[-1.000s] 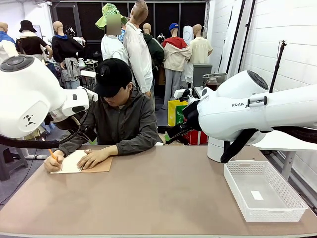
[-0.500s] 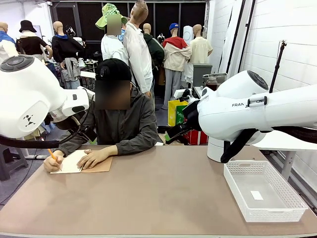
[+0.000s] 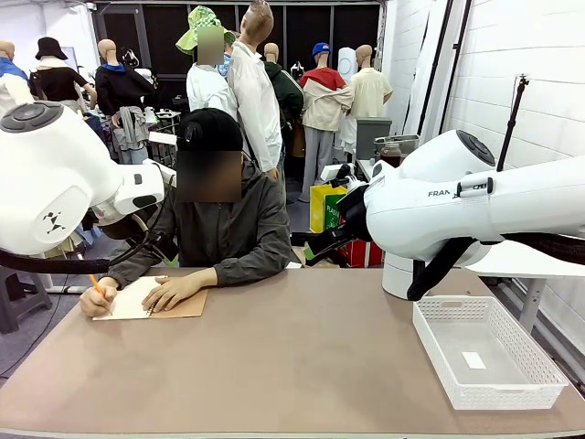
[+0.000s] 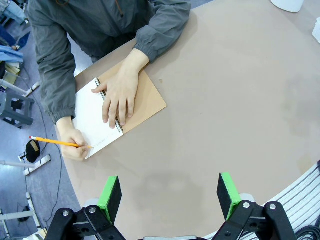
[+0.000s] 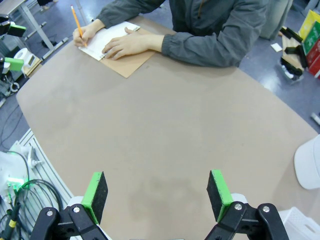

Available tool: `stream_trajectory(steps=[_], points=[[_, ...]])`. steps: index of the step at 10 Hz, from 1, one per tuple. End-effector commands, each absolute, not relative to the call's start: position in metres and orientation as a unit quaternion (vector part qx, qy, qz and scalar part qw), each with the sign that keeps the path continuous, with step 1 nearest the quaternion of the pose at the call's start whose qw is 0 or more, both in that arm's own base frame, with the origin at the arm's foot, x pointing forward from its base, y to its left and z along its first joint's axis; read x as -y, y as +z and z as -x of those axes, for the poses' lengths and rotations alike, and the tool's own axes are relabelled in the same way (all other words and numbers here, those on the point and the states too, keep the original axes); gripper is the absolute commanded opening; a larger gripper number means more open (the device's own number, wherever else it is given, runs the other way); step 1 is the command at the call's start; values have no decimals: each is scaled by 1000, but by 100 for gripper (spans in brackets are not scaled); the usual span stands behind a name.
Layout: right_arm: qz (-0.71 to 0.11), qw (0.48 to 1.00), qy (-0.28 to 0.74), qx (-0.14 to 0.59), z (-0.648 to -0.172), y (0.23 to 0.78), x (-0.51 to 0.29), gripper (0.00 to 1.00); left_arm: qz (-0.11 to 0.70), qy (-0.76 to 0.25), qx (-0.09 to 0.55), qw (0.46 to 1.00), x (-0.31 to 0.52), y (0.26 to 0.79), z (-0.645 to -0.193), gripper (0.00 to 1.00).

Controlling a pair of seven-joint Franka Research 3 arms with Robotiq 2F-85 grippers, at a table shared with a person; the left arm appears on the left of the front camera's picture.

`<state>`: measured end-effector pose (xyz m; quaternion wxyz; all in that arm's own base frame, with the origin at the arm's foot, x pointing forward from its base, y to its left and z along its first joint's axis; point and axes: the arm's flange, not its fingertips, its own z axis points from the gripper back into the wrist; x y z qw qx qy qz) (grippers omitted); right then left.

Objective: Sort the paper based on its condition.
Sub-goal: If a person hands you a paper, place it in the Organizing basket , and if it's crumpled, put it in the Trash can.

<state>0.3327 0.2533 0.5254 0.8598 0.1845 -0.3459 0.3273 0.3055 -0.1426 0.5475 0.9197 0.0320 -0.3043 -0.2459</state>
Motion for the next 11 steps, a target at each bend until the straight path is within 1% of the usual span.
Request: stream_trajectory(steps=[1,11], points=[[-185,863,326,340,-334,527,-253,100,-32,-251,302,919,141,547,-306,100],[-185,863,326,340,-334,527,-253,100,-32,-251,302,919,141,547,-306,100]])
